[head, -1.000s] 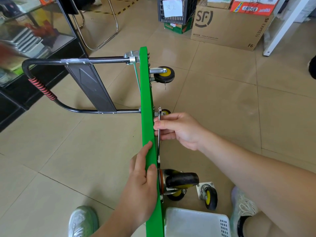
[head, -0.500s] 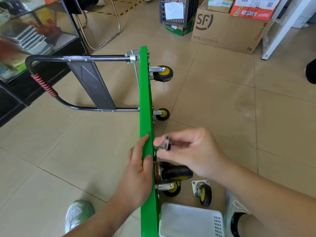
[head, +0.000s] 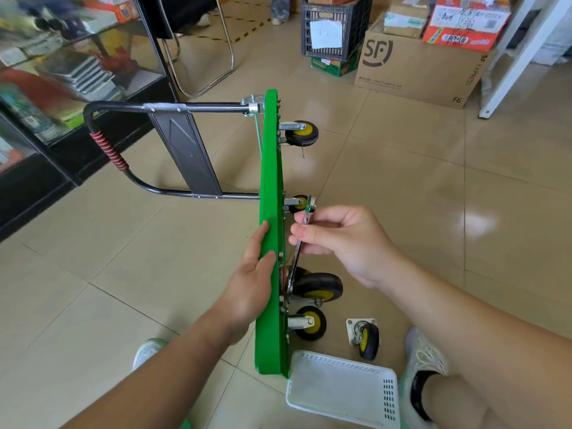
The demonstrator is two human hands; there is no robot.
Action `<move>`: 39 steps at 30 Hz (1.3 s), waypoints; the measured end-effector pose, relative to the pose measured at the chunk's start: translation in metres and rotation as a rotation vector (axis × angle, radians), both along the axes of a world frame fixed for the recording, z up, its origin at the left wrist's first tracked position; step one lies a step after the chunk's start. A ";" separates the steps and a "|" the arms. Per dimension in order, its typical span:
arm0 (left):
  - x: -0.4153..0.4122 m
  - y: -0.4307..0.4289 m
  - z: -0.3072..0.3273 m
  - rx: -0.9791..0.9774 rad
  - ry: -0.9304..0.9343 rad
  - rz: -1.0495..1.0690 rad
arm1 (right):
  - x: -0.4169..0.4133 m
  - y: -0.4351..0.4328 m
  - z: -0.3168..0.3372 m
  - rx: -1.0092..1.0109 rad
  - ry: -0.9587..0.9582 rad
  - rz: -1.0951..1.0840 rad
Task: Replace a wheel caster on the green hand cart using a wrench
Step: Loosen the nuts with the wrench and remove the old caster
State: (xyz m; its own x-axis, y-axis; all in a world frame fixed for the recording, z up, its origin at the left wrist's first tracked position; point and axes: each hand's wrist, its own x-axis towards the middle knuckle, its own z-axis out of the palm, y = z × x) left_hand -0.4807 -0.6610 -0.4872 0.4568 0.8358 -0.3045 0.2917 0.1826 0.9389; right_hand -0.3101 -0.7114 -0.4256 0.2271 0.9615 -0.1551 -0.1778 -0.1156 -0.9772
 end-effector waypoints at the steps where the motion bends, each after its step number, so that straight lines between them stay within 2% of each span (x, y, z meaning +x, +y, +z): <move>1: 0.000 0.000 0.000 -0.014 -0.010 -0.004 | -0.001 0.002 -0.001 -0.007 -0.004 0.002; 12: -0.001 0.003 -0.011 -0.034 -0.046 -0.025 | -0.017 0.013 -0.010 -0.084 0.034 0.037; 17: 0.000 0.004 -0.014 -0.057 -0.122 -0.038 | -0.027 0.005 -0.011 -0.071 -0.081 0.104; 21: -0.001 0.003 -0.017 -0.060 -0.142 -0.034 | -0.031 -0.003 -0.009 -0.029 -0.118 0.074; 27: 0.000 0.001 -0.016 -0.024 -0.116 -0.015 | -0.038 -0.011 -0.008 -0.001 -0.192 0.053; 39: 0.002 -0.003 -0.009 0.030 -0.087 0.040 | -0.042 -0.017 -0.014 0.029 -0.187 0.020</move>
State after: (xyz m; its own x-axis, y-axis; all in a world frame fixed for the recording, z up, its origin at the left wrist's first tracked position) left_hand -0.4784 -0.6644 -0.4958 0.4464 0.8621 -0.2397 0.2014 0.1643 0.9656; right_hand -0.3525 -0.7284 -0.4398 0.2306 0.9694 -0.0842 0.0097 -0.0888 -0.9960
